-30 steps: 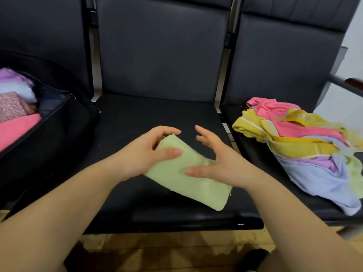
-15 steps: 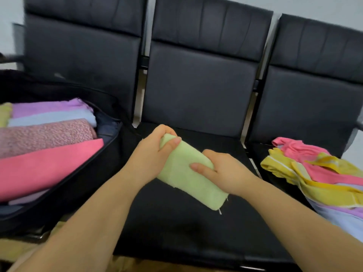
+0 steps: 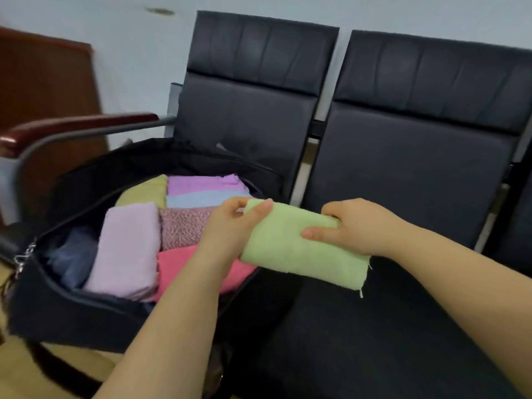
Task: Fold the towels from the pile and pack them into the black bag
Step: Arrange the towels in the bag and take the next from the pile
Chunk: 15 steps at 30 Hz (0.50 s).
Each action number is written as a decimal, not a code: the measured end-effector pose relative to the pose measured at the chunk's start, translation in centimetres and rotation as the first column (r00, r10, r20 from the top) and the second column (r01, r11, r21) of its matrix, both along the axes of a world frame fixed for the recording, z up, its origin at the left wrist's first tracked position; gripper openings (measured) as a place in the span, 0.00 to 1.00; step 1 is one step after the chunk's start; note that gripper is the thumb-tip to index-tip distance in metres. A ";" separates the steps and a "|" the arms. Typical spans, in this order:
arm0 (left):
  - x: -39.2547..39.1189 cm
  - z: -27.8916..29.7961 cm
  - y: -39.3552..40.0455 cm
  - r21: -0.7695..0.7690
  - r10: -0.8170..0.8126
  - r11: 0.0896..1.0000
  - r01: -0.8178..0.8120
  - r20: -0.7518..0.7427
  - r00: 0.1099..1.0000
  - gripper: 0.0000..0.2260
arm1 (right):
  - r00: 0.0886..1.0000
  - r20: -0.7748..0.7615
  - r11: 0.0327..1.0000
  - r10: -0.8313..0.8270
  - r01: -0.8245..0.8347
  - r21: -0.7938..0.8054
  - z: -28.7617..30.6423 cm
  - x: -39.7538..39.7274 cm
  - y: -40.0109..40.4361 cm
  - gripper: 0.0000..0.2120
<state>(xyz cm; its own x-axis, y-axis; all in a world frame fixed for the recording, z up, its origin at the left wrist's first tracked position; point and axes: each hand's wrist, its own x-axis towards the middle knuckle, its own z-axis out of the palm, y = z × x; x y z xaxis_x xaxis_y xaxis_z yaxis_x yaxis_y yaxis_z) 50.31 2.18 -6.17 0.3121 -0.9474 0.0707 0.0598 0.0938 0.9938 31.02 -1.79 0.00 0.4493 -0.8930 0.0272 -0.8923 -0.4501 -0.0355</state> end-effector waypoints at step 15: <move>10.0 -2.2 1.5 0.185 0.273 0.921 -0.342 0.318 0.908 0.12 | 0.744 0.655 0.985 -0.133 0.025 0.171 -5.9 12.3 -5.1 0.17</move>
<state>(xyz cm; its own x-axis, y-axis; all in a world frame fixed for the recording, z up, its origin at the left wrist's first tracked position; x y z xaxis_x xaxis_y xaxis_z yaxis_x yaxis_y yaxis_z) 60.35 3.72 -8.32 0.5900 -0.8073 -0.0105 -0.2186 -0.1723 0.9605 43.30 -6.88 -5.91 0.2937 -0.9421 0.1616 -0.6509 -0.3209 -0.6880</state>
